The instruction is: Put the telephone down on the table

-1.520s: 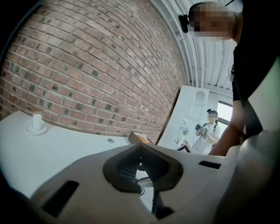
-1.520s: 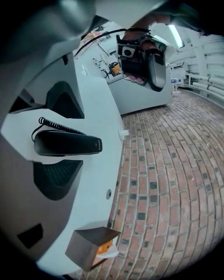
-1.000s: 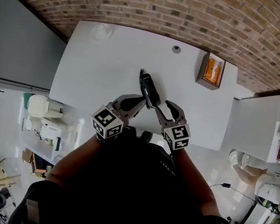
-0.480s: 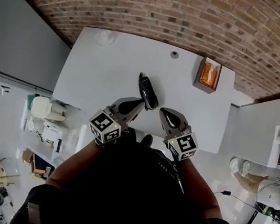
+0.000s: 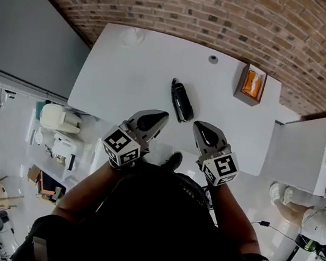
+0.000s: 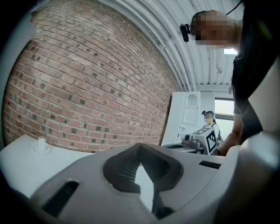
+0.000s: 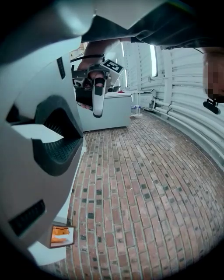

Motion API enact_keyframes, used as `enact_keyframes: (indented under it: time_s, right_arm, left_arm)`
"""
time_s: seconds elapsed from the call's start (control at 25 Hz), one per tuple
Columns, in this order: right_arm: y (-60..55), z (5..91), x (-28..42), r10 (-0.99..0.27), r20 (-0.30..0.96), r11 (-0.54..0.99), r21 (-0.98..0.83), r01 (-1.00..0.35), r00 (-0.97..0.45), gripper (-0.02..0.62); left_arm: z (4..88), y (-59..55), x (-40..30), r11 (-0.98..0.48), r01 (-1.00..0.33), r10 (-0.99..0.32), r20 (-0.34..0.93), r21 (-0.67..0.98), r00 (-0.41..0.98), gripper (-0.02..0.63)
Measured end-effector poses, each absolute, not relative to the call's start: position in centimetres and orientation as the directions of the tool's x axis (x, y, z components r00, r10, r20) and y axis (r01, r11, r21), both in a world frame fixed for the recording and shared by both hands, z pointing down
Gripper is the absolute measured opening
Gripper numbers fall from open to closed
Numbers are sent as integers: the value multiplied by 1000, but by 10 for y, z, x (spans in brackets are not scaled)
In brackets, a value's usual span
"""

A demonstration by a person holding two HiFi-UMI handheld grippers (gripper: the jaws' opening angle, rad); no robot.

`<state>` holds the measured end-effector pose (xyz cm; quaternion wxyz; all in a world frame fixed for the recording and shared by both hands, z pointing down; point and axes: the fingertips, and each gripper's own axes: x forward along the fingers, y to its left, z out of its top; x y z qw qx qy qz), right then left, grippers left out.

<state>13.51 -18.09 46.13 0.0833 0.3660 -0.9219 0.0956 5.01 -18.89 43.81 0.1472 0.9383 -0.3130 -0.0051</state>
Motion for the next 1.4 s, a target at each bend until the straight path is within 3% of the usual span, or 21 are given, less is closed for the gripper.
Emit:
enact_keyframes:
  time_s: [0.96,1.4]
  right_arm:
    - [-46,432,1,-780,171,599,-75,-797,-602,15]
    - [36,422,0,-814,164,553,-74,-830,-557,15]
  left_arm:
    - [427,-39,-116,-804,-527,-538,42,275,842,8]
    - [416,26,-106,-836,-476,-491,17,273,871,8]
